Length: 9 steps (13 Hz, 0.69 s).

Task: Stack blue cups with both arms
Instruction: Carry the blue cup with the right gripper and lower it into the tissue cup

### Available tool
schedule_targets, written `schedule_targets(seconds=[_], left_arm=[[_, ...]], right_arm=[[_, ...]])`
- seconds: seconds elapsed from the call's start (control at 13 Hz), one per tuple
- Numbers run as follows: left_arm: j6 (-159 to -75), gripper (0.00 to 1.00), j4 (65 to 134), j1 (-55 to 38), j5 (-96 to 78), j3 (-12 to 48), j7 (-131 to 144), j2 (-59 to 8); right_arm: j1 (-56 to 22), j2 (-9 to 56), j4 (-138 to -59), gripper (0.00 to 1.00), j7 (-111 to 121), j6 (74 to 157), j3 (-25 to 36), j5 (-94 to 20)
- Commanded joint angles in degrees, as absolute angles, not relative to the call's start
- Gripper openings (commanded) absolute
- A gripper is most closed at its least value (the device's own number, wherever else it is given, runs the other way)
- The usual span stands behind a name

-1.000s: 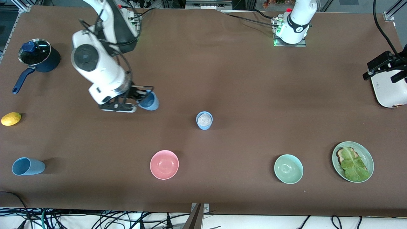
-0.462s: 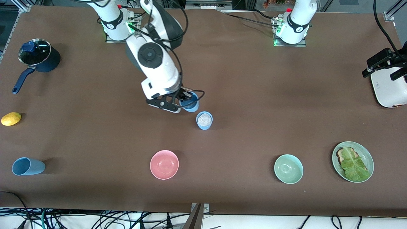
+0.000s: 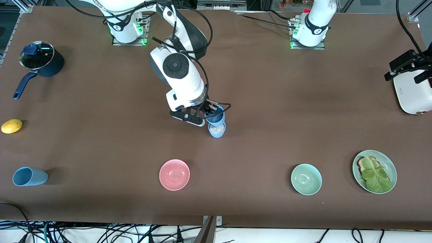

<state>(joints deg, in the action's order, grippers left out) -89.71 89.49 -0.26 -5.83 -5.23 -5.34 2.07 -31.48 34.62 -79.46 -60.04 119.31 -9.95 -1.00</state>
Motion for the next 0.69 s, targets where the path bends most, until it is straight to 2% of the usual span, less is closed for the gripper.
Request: schedule_targets(seconds=[0.0,0.62], left_arm=[[-88.4,1.00,88.7,-0.6,-4.7,-5.2,-4.4,2.4],[-88.2,1.00,88.7,-0.6,-1.8,-4.8,-9.9,1.7]], right_arm=[[-32.6,36.2,-77.2,0.00,-61.3,119.7,-9.4,1.2],[-32.8,37.4,-77.3,0.00,-61.3,122.4,-9.2,4.3]])
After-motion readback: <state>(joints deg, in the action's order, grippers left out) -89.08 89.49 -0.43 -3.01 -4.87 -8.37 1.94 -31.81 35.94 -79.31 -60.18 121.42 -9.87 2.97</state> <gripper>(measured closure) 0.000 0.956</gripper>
